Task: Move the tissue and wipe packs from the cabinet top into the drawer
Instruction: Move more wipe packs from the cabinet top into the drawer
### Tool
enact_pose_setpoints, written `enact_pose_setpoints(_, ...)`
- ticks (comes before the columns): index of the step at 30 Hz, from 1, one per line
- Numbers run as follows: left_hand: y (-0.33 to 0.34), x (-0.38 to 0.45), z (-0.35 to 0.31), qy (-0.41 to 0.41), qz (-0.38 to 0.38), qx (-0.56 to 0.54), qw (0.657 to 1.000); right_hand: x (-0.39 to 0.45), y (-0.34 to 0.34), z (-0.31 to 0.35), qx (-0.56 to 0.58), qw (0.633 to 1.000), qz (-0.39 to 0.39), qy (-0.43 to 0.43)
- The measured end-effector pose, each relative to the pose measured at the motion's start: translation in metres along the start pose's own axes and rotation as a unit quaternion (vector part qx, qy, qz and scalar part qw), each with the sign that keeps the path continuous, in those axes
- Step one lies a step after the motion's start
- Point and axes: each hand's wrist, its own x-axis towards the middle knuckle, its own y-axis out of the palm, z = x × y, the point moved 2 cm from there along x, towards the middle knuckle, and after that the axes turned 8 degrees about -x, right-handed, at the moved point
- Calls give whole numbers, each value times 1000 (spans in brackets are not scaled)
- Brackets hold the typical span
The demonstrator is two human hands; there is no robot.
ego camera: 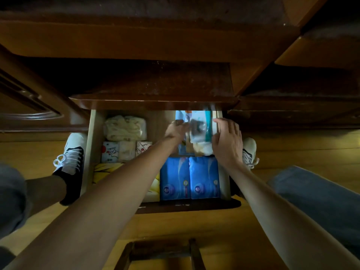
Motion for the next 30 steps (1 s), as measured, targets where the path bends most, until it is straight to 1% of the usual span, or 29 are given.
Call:
enact_pose_setpoints(2,-6,9,0,7,-50,5,999,0,1,2,17,1000,2,21)
enact_pose_setpoints(3,-8,10,0,-5,-65,-7,998,0,1,7,-11,1000,-1,7)
enact_pose_setpoints(4,-6,11,-1,-15,-71,-24,997,1,2,12,-58,998,-4,-24)
enact_pose_setpoints(6,-4,14,-2,-12,-55,-32,998,6,7,23,-150,985,8,-82)
enact_pose_setpoints(7,-3,15,-1,-6,-49,-31,998,7,9,28,-190,977,29,-90)
enact_pose_setpoints(9,-1,15,0,-2,-46,-39,998,8,16,37,-279,953,94,-73)
enact_pose_setpoints(11,-1,17,1,8,-71,-26,997,5,24,45,-350,922,156,-52)
enact_pose_setpoints(12,-3,17,1,9,-82,-15,996,4,28,49,-362,914,181,-42)
enact_pose_setpoints(13,-5,18,2,6,-90,-8,996,3,33,53,-358,911,205,-26)
enact_pose_setpoints(14,-7,20,3,4,-94,-4,996,4,37,57,-332,916,227,2)
enact_pose_setpoints(17,-15,25,6,8,-94,-7,995,12,46,61,-181,937,281,97)
enact_pose_setpoints(19,-17,28,6,13,-85,-13,996,18,47,56,-120,942,292,119)
enact_pose_setpoints(22,-15,30,3,19,-58,-29,998,24,45,50,-73,939,311,125)
enact_pose_setpoints(23,-13,31,1,19,-56,-40,997,26,42,50,-58,941,306,132)
enact_pose_setpoints(25,-10,34,-3,10,-50,-62,997,28,35,50,-41,953,266,138)
enact_pose_setpoints(27,-5,35,-6,-7,-33,-64,997,27,28,50,-44,965,232,115)
enact_pose_setpoints(28,-3,35,-6,-12,-28,-50,998,25,25,49,-59,968,225,92)
enact_pose_setpoints(30,0,35,-4,1,-28,6,1000,16,21,50,-136,969,201,38)
